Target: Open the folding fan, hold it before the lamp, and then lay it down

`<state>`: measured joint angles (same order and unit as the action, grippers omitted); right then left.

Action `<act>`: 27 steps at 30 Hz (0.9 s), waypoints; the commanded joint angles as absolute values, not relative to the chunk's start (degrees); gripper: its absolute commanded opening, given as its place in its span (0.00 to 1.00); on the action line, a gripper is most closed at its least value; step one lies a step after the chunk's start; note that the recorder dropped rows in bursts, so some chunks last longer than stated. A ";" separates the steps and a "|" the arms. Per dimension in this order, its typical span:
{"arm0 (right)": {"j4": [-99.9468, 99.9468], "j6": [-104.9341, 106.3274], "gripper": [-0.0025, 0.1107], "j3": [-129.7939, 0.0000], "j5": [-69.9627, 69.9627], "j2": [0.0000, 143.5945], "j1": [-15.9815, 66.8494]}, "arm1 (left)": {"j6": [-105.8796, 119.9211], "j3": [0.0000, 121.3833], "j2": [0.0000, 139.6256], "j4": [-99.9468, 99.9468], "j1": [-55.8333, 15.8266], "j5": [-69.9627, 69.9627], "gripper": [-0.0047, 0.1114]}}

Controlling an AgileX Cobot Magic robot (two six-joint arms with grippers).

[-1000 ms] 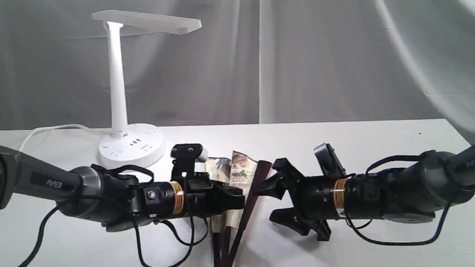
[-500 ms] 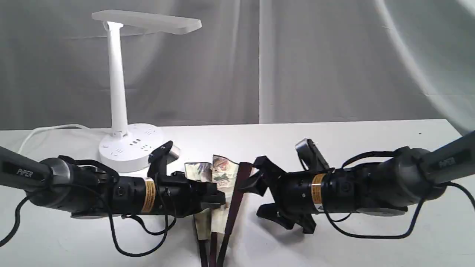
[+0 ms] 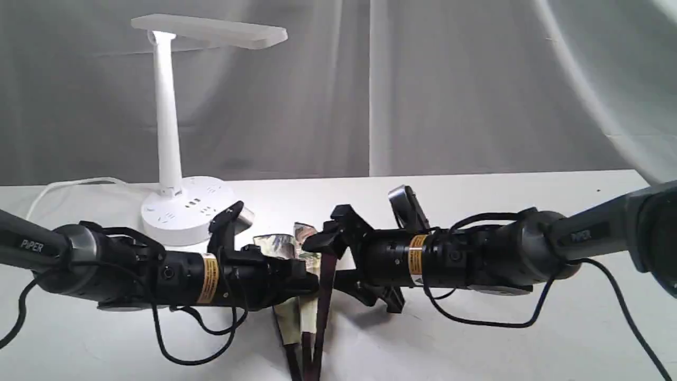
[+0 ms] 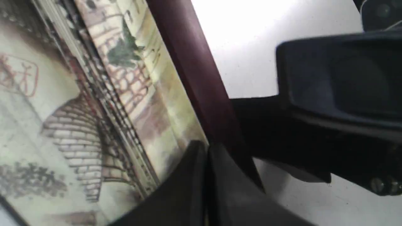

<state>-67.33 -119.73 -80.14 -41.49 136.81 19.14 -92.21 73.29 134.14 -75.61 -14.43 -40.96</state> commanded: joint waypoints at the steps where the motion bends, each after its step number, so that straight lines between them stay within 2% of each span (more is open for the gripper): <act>1: -71.38 -119.55 0.57 -80.61 -35.42 141.54 19.52 | -92.94 72.27 135.23 -79.97 -14.21 -36.13 0.04; 4: -73.36 -119.55 0.53 -82.88 -35.29 141.68 19.52 | -92.94 72.27 135.23 -80.27 -14.21 -36.13 0.04; 11: -74.30 -119.55 0.37 -86.04 -34.73 141.68 19.52 | -94.21 72.27 135.23 -81.97 -14.21 -36.29 0.04; 17: -79.69 -119.55 0.31 -86.04 -30.61 141.68 19.52 | -94.21 72.27 135.23 -81.97 -14.21 -39.17 0.04; 20: -79.81 -119.55 0.19 -86.04 -32.24 141.68 19.52 | -94.21 72.27 135.23 -82.14 -14.21 -39.17 0.04; 23: -79.93 -119.55 0.03 -86.04 -33.41 141.68 19.52 | -94.31 72.27 135.23 -83.19 -14.21 -39.17 0.04; 27: -80.12 -119.55 0.02 -86.04 -35.25 141.68 19.19 | -94.31 72.27 135.23 -83.19 -14.21 -39.17 0.04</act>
